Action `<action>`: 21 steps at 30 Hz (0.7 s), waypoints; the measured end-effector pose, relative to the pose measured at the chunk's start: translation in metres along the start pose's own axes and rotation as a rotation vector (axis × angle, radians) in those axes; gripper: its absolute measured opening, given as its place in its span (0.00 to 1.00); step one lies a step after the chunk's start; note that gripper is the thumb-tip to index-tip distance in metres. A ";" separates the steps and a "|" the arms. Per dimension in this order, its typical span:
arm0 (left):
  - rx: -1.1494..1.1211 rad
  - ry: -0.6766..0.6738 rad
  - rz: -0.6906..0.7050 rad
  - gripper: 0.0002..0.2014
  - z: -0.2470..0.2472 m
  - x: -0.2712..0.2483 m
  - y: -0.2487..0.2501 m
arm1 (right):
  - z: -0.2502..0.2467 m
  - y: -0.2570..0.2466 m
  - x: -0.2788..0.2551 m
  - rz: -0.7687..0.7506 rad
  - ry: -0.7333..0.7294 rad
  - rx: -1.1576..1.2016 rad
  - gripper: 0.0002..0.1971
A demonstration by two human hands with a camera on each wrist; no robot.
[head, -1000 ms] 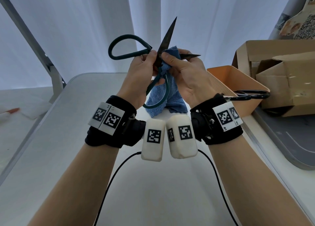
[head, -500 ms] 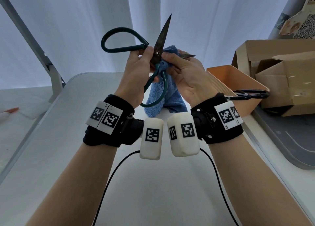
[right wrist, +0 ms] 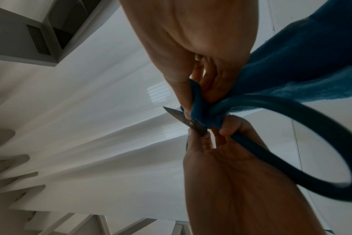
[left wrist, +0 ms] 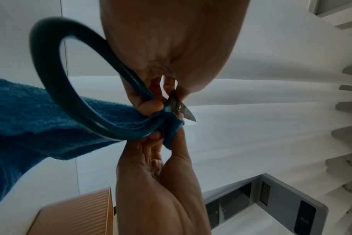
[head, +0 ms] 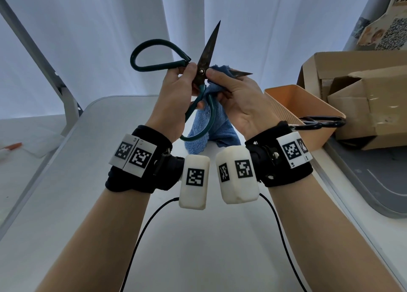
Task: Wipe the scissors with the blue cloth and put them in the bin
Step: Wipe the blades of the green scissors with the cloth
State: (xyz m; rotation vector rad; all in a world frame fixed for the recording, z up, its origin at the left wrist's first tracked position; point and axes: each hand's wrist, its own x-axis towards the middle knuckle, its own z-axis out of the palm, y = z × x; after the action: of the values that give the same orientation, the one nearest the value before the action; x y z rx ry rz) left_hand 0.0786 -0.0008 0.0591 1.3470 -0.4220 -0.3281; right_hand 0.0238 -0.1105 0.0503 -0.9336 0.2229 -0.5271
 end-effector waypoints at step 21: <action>0.004 0.010 -0.004 0.16 0.002 -0.001 -0.001 | 0.003 0.003 -0.003 0.061 -0.004 0.045 0.17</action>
State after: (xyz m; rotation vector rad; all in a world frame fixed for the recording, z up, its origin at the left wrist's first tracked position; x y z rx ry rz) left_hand 0.0768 -0.0021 0.0584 1.3535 -0.4121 -0.3243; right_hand 0.0234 -0.1055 0.0491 -0.8813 0.2341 -0.4719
